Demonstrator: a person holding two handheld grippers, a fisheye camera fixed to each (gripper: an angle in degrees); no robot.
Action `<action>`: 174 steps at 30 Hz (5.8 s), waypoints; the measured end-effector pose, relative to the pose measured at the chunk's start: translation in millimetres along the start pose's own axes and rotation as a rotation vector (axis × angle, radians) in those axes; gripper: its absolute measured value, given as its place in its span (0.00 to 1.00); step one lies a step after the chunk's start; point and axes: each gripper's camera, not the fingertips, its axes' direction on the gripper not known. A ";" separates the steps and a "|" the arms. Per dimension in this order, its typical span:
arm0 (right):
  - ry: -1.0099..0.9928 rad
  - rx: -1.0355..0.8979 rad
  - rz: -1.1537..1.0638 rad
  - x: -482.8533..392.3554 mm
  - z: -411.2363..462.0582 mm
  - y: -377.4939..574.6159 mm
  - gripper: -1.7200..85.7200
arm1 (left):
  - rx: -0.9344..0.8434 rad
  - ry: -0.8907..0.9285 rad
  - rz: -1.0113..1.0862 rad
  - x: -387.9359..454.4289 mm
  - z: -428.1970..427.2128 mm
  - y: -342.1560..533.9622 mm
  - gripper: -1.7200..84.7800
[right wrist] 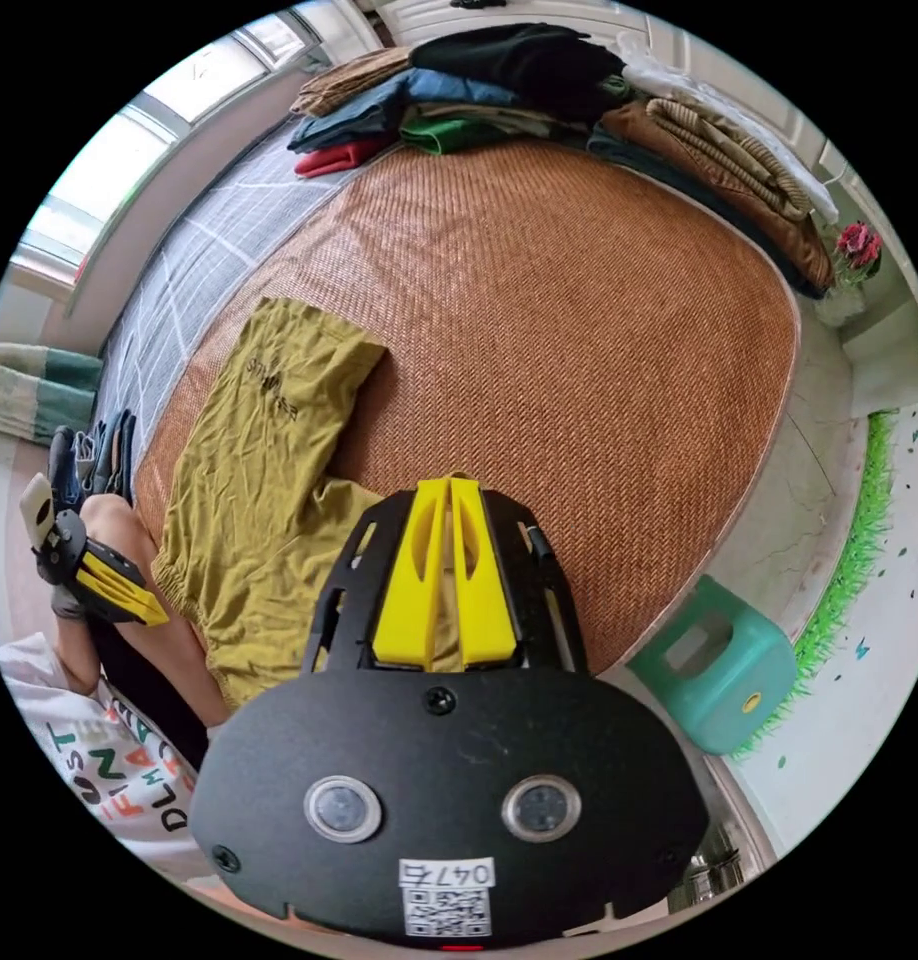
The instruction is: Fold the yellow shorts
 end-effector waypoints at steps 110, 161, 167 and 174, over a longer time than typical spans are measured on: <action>-0.182 0.498 -0.257 135.9 -116.3 218.9 0.02 | -0.149 -1.016 0.485 476.7 25.4 -86.3 0.05; -0.115 0.462 -0.145 -127.7 -114.8 246.0 0.07 | 0.211 -0.117 -0.078 46.7 -165.0 -70.0 0.01; -0.323 0.294 -0.604 -302.1 -93.4 334.8 0.08 | 0.265 0.074 -0.135 -10.4 -169.8 -34.1 0.01; 0.091 0.098 -0.947 -418.1 -45.4 363.6 0.10 | 0.431 -0.025 0.078 14.5 -221.8 34.1 0.01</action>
